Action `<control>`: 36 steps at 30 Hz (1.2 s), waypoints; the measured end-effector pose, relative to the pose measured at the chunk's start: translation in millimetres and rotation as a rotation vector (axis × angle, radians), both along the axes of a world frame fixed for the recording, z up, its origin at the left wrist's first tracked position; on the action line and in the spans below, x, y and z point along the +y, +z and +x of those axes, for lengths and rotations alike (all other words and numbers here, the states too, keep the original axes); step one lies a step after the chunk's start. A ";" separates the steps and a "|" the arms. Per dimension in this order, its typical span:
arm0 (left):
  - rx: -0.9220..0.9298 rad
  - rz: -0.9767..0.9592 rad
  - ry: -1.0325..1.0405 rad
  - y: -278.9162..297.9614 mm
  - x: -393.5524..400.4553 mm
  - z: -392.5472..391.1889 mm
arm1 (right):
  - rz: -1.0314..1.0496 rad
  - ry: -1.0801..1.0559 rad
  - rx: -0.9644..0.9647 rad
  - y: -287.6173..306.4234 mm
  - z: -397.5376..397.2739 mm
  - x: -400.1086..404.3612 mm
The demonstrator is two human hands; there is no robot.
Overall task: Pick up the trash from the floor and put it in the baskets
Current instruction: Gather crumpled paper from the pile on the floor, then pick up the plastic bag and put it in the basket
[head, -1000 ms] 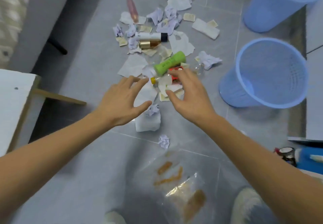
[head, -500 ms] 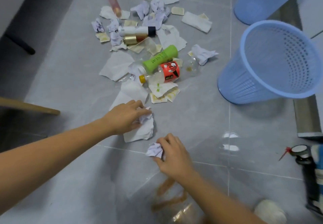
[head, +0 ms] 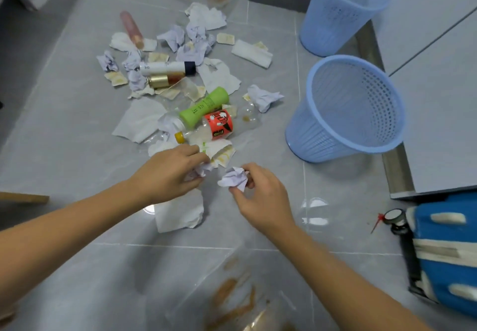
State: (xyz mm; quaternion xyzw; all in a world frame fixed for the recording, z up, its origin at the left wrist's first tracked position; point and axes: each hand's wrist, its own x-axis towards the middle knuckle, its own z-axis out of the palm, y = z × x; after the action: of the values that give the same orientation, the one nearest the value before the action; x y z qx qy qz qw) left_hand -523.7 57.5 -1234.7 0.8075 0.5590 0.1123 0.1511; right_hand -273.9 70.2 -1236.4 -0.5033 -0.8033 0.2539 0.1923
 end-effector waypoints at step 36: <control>-0.147 0.043 -0.177 69.2 45.8 111.6 | 0.243 -0.208 0.040 91.7 73.2 33.3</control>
State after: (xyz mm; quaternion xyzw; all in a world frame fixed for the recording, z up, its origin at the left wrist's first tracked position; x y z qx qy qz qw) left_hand -412.1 103.3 -1165.5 0.8465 0.4703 0.1693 0.1835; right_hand -200.7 103.5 -1144.6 -0.5516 -0.7677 0.1435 0.2931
